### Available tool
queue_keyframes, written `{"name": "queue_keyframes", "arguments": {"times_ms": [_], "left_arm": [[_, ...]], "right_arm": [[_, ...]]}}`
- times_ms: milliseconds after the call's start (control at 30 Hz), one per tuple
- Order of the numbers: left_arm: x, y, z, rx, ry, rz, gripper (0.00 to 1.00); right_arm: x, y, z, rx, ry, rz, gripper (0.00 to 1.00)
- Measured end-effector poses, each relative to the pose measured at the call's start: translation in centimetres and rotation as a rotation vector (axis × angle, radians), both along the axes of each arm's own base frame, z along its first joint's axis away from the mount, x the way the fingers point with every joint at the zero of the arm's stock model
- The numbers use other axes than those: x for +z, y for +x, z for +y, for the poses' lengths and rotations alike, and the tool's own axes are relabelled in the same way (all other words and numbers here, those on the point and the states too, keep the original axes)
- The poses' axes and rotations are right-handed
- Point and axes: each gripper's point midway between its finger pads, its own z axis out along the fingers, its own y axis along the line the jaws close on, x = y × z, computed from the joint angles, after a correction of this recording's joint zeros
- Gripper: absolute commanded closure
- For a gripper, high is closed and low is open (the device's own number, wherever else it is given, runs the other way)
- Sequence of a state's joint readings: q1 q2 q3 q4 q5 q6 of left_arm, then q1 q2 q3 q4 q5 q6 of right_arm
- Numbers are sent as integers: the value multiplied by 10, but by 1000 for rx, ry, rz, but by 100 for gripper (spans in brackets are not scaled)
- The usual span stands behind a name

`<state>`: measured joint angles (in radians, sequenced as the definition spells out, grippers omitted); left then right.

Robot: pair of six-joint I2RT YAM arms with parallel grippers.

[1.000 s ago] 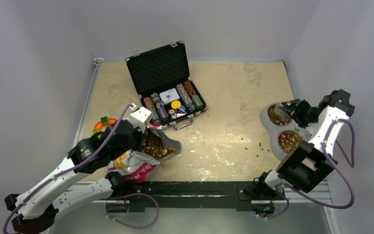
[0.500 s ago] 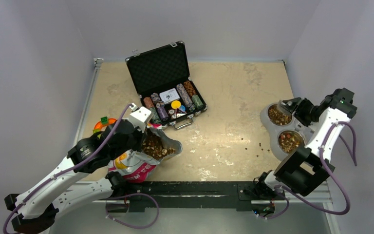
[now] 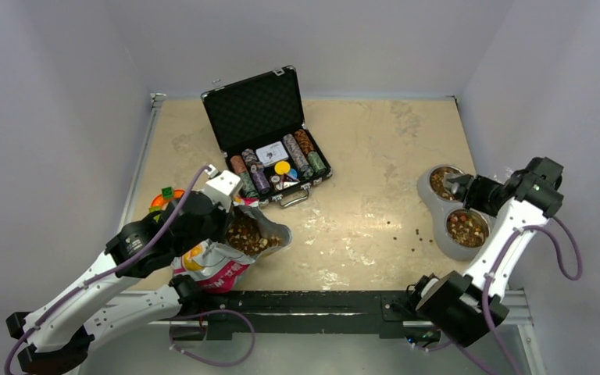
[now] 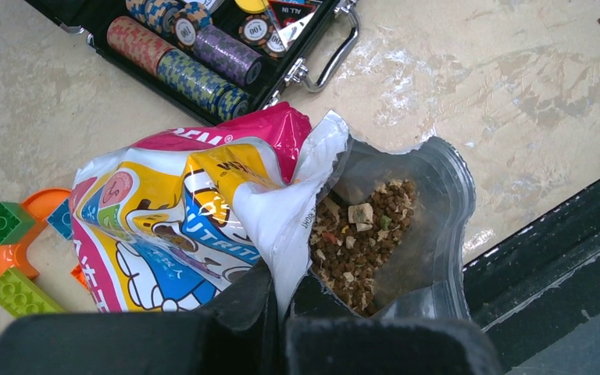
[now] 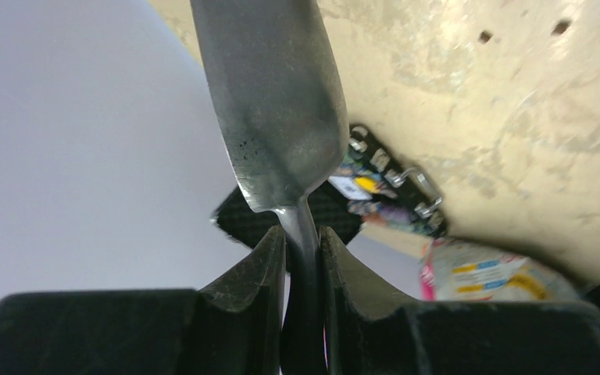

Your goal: Serve the pet food

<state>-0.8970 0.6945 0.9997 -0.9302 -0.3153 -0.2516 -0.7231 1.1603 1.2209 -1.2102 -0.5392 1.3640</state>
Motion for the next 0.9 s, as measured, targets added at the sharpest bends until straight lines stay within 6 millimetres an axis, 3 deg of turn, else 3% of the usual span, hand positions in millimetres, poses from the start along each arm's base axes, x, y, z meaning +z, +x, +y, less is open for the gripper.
{"name": "queue_keyframes", "arguments": {"times_ms": [100, 167, 300, 467, 633, 900], "left_arm": [[0, -1, 0, 4, -7, 5, 100], [0, -1, 0, 9, -13, 9, 100], [0, -1, 0, 15, -18, 14, 100], [3, -3, 1, 35, -33, 29, 100], [6, -7, 4, 53, -41, 52, 100], [10, -12, 7, 84, -57, 87, 100]], "right_arm": [[-5, -20, 12, 82, -117, -38, 100], [-21, -38, 29, 159, -167, -49, 100], [-57, -63, 82, 444, -254, -140, 100], [-74, -73, 145, 852, -349, -393, 100], [-84, -59, 158, 1006, -428, -536, 100], [-125, -22, 167, 1134, -342, -476, 100]]}}
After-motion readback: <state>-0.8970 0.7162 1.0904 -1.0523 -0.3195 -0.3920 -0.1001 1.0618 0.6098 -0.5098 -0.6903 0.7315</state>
